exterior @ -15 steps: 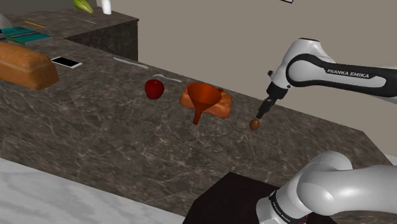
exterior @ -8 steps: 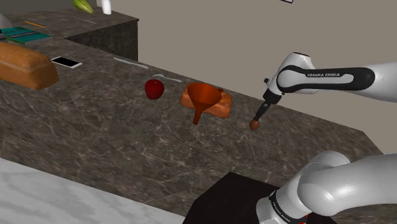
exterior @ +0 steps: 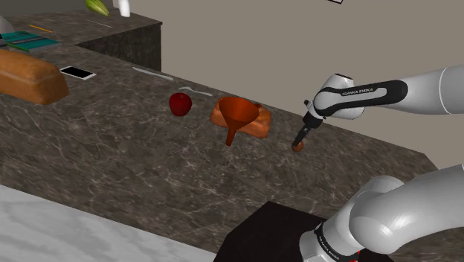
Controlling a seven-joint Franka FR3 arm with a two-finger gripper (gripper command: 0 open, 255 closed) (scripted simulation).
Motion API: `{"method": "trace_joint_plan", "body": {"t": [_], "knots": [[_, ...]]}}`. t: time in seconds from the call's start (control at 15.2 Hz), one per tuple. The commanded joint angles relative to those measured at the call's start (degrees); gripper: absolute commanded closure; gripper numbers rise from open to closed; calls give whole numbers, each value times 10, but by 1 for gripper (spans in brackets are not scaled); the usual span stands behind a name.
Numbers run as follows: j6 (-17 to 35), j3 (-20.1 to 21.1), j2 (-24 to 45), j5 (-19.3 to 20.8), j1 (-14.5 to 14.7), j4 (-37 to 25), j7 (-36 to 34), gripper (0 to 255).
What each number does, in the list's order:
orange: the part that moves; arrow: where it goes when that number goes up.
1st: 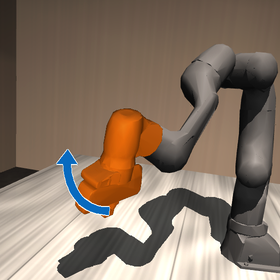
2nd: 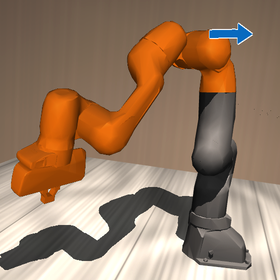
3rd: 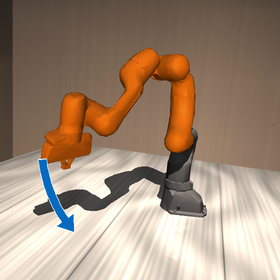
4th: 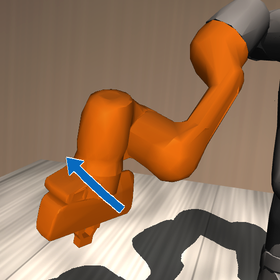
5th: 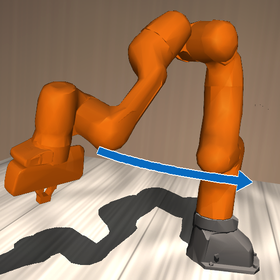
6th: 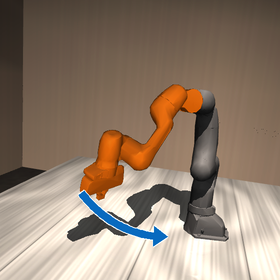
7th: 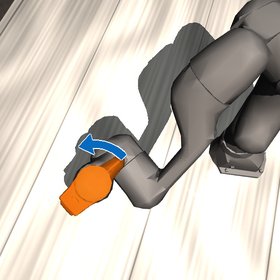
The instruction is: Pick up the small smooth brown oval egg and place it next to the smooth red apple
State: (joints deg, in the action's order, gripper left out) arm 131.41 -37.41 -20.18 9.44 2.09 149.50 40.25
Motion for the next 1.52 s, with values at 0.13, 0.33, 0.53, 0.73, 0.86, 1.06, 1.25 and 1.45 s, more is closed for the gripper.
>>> {"method": "trace_joint_plan", "body": {"t": [0.13, 0.33, 0.53, 0.73, 0.86, 1.06, 1.25, 1.45], "knots": [[36, -11, 25, -11, 9, 12, 10, 0], [36, -10, 25, -11, 9, 12, 10, 0], [36, -10, 25, -11, 9, 12, 10, 0], [36, -10, 25, -11, 9, 12, 10, 255], [36, -10, 25, -11, 9, 12, 10, 255], [35, -11, 25, -11, 9, 12, 10, 255], [36, -11, 25, -11, 9, 12, 10, 255], [7, -1, 4, -2, 2, 3, 0, 255]]}}
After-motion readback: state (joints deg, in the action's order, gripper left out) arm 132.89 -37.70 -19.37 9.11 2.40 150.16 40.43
